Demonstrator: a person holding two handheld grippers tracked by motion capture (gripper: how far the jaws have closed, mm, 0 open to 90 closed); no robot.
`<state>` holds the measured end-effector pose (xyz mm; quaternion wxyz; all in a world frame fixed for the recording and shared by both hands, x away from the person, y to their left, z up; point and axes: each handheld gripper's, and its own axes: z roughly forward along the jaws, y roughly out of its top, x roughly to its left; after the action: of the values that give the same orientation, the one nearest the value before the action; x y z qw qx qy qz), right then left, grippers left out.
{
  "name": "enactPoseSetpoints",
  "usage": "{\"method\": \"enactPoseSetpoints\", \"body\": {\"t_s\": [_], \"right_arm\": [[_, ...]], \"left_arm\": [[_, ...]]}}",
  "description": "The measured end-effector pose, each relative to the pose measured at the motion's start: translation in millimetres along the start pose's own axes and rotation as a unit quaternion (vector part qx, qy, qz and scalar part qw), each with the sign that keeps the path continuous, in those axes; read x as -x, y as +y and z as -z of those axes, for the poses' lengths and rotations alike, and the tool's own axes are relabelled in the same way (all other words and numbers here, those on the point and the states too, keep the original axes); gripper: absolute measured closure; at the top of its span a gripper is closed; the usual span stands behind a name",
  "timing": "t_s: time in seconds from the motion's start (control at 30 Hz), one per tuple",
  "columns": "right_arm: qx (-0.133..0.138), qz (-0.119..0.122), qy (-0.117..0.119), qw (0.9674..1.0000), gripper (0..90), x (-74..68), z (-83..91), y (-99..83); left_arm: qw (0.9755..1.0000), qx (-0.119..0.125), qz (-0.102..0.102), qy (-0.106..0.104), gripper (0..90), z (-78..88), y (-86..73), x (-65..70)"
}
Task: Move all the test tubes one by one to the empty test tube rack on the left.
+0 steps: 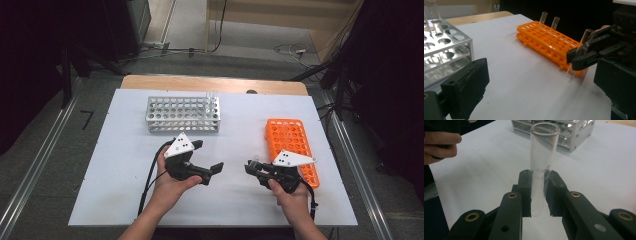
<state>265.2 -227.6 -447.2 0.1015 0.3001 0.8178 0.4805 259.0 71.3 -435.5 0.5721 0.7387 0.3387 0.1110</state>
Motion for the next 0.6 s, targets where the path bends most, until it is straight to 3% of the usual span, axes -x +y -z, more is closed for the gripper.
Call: {"method": "enactPoseSetpoints", "body": {"t_s": [0.37,0.6], "right_arm": [[-0.011,0.014,0.022,0.9996,73.0,-17.0,-15.8,2.4],[-0.016,0.022,0.034,0.999,73.0,-26.0,-22.6,3.2]], "left_arm": [[0.9999,-0.008,-0.004,-0.014,7.0,-9.6,0.4,14.9],[0.999,-0.011,-0.019,-0.038,25.3,-14.3,-0.4,25.5]]}}
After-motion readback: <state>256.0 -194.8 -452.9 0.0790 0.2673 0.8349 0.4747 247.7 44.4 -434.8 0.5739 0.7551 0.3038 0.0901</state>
